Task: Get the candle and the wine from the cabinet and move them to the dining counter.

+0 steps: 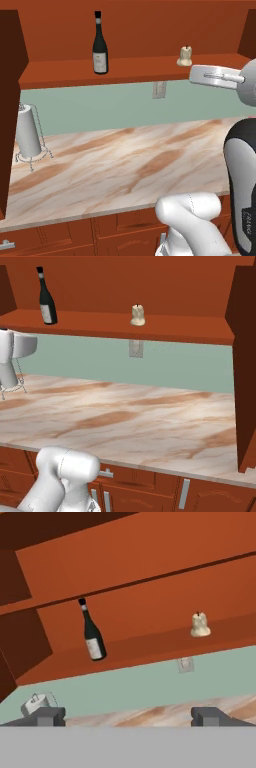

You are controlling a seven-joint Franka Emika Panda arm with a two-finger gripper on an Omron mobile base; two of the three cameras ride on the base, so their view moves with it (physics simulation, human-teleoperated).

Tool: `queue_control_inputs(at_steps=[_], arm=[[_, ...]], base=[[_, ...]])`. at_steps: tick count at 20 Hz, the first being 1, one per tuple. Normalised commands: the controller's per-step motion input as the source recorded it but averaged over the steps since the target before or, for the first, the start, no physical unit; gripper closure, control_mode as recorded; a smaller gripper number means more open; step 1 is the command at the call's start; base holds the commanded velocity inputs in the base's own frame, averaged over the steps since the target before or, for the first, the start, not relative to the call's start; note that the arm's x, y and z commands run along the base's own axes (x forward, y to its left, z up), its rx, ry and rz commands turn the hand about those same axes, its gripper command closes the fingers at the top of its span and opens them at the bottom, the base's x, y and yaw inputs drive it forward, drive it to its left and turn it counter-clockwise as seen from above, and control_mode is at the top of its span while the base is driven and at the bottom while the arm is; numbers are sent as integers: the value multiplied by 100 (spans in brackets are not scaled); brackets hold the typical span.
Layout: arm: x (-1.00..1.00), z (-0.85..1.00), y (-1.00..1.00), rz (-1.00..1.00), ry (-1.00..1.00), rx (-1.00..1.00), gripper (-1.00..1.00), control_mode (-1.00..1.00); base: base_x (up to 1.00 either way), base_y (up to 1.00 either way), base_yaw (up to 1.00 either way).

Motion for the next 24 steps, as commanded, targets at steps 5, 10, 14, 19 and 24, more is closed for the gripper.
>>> queue_control_inputs(at_steps=[5, 10, 14, 19, 24], arm=[[1, 6, 45, 13, -12, -2, -100, -100], [25, 11, 33, 10, -11, 0, -100, -100], [42, 3, 16, 1, -11, 0, -100, -100], [35, 0, 2, 0, -7, 0, -100, -100], [24, 16, 1, -2, 0, 0, -100, -100]], base=[[0, 0, 0], [0, 0, 0], [0, 0, 0], [0, 0, 0], [0, 0, 0]])
